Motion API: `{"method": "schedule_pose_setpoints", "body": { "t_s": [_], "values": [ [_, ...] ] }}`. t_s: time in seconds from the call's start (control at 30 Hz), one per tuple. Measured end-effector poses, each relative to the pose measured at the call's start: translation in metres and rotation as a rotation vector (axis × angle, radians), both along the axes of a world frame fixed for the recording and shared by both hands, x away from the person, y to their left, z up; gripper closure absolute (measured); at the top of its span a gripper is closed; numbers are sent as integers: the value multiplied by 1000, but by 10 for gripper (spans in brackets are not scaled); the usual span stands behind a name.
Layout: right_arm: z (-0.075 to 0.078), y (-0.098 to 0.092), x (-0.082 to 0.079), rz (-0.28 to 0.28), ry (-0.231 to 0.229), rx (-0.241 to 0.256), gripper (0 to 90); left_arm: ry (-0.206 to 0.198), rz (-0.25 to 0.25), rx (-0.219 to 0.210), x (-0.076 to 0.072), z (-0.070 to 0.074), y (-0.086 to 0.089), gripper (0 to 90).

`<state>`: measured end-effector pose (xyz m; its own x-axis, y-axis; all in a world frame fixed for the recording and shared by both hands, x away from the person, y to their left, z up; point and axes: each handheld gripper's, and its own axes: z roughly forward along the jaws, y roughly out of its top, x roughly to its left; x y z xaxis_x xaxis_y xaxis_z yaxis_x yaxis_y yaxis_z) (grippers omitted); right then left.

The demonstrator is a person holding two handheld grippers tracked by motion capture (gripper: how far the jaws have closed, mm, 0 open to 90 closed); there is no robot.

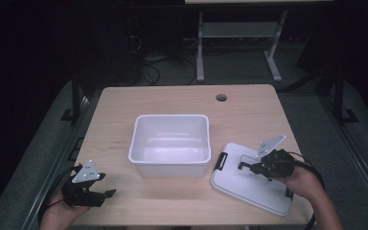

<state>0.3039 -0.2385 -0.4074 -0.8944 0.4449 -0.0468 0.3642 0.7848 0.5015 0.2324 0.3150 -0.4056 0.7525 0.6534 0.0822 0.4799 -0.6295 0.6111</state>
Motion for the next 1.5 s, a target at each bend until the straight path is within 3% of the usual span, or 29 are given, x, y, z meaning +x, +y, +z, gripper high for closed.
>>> {"method": "schedule_pose_setpoints", "body": {
  "t_s": [0.63, 1.5],
  "values": [
    [2, -3, 1, 5, 4, 4, 837, 0, 4, -9, 1, 0, 2, 320],
    [21, -8, -3, 11, -35, 9, 837, -3, 2, -8, 1, -1, 0, 291]
  ]
}}
